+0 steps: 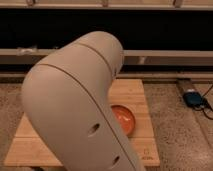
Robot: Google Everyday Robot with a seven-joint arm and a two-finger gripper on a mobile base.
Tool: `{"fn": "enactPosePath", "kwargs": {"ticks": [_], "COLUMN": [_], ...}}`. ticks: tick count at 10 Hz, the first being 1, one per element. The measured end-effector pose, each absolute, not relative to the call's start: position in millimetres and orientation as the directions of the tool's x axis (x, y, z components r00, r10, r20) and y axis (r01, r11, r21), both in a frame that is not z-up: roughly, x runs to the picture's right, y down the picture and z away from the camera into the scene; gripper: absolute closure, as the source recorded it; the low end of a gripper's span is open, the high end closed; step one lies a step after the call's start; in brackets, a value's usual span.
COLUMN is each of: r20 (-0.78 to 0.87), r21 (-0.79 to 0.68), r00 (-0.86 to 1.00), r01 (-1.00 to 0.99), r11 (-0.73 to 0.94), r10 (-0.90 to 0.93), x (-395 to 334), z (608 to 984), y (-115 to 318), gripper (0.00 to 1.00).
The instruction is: Drag the pepper across the table
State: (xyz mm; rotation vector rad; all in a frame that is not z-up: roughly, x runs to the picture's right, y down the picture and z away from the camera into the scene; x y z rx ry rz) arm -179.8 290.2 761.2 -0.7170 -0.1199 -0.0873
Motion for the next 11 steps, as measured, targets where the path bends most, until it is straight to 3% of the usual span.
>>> {"fn": "enactPosePath", "kwargs": {"ticks": [11], "r20": [0.302], "r21": [-0.650], "r00": [0.953], "r01": [0.187], "r11": [0.737], "r10": [0.025], "x": [-232.9], "z": [768.2], "y": [270.7], "gripper": [0.88]}}
